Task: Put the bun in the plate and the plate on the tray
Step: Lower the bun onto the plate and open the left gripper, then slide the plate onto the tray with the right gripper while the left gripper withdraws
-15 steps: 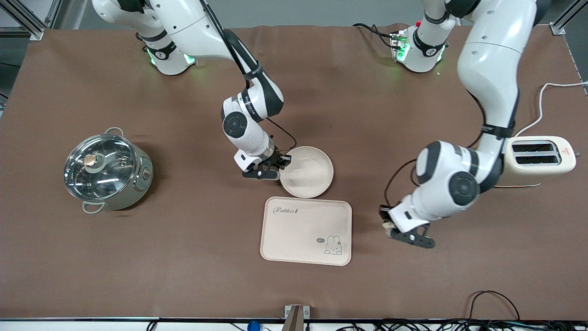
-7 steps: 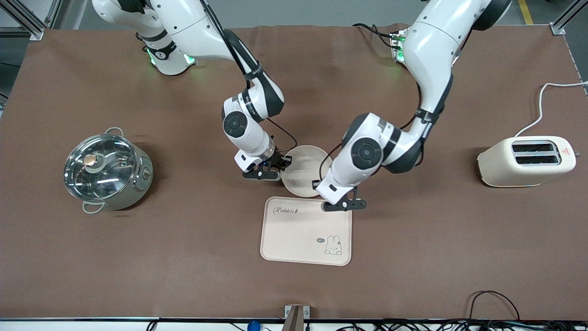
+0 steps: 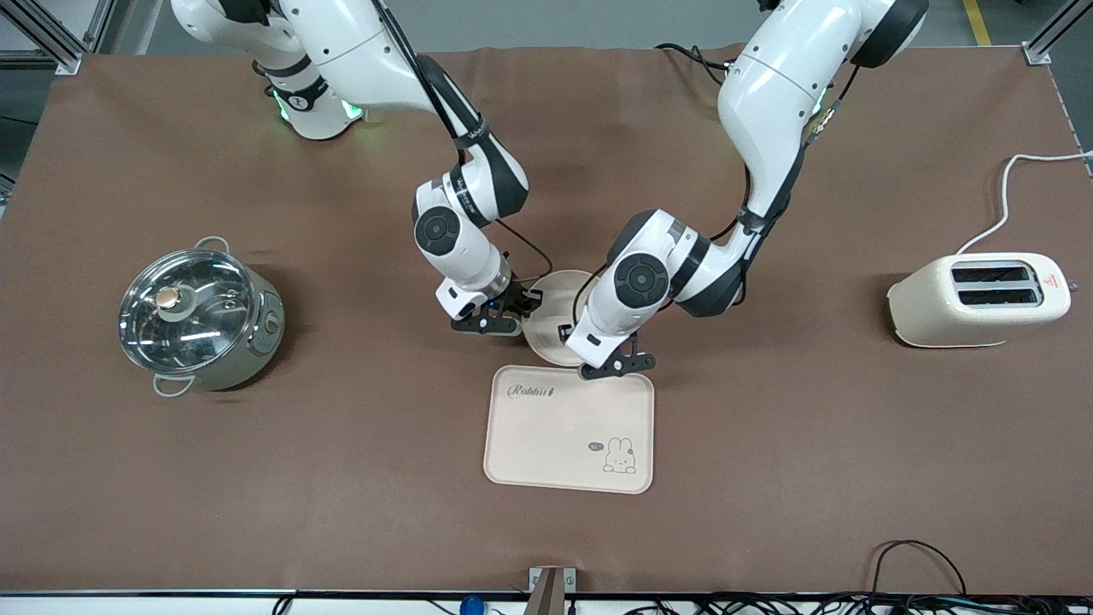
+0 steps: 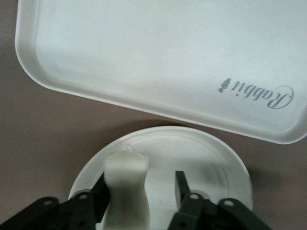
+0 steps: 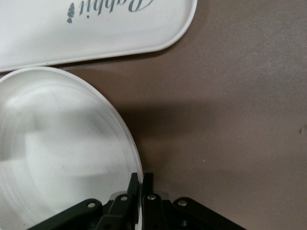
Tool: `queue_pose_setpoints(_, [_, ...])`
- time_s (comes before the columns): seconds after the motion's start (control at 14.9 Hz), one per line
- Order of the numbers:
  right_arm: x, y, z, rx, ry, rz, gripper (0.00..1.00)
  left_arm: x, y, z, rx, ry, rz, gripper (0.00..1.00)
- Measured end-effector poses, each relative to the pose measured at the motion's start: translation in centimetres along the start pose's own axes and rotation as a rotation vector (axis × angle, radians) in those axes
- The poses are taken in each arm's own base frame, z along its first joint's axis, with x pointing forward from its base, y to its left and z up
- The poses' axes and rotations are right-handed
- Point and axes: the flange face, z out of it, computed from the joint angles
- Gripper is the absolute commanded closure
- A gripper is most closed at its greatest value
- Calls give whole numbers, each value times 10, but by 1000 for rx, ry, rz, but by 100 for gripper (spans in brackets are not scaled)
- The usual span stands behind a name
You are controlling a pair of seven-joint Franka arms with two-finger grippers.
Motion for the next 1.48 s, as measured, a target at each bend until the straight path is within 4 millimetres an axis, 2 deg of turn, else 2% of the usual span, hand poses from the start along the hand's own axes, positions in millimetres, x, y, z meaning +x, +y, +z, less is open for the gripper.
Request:
queue_pose_setpoints(0.4, [0,-1,0,2,6,-2,100,3,-2,-3,-2,6,-40,0])
queue_pose_setpoints(0.54, [2,-1,-1,11,22,5,100,23,-16,-28,2,42,1,0])
queue_pose_setpoints(0.61, [4,-1,-3,24,36,17,100,40,-32,-51,12,65,33,0])
queue_pose_setpoints(0.74, [9,-1,-7,38,57,29,100,75,-79,-113,29,88,94,0])
queue_pose_setpoints(0.87, [22,-4,-19,62,96,40,100,95,-127,-181,47,95,154,0])
queue_pose_setpoints(0.94, [32,-8,-29,81,120,46,100,98,-147,-216,54,103,178,0])
queue_pose_setpoints(1.08, [60,-17,-55,125,162,59,100,93,-187,-291,68,127,223,0])
queue_pose_setpoints(1.21, [90,-13,-66,143,170,84,100,79,-222,-359,77,166,255,0])
queue_pose_setpoints(1.34, [120,0,-54,144,185,113,100,55,-246,-408,94,171,264,0])
queue_pose_setpoints(1.48, [146,16,-34,139,185,144,100,30,-256,-438,117,150,274,0])
